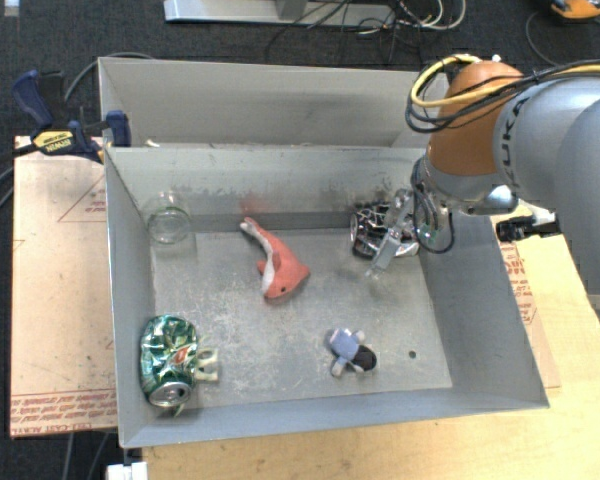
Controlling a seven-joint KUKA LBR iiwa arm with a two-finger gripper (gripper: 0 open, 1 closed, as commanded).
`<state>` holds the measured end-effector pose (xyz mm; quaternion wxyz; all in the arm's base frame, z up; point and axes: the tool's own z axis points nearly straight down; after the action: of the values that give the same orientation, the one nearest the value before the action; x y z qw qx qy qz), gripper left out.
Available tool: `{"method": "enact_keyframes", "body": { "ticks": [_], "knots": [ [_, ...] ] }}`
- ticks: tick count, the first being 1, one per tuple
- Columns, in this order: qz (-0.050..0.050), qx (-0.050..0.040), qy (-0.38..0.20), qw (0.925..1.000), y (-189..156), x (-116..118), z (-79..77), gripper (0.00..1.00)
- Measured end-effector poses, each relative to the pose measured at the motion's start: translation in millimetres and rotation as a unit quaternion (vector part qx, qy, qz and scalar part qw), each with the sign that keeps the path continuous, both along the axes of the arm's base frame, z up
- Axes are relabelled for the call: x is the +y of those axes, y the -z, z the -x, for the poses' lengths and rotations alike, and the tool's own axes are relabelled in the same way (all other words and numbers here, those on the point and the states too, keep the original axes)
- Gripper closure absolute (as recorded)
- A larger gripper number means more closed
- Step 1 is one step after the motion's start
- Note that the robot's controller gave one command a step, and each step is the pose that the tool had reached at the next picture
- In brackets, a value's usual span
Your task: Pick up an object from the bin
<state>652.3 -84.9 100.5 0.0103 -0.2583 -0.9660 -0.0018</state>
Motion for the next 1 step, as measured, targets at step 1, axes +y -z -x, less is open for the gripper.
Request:
{"method": "enact_keyframes", "body": {
  "ticks": [1],
  "knots": [
    [0.007, -0.0187, -0.213, 0.9769, 23.9, -20.3, -7.4, 0.0]
  ]
}}
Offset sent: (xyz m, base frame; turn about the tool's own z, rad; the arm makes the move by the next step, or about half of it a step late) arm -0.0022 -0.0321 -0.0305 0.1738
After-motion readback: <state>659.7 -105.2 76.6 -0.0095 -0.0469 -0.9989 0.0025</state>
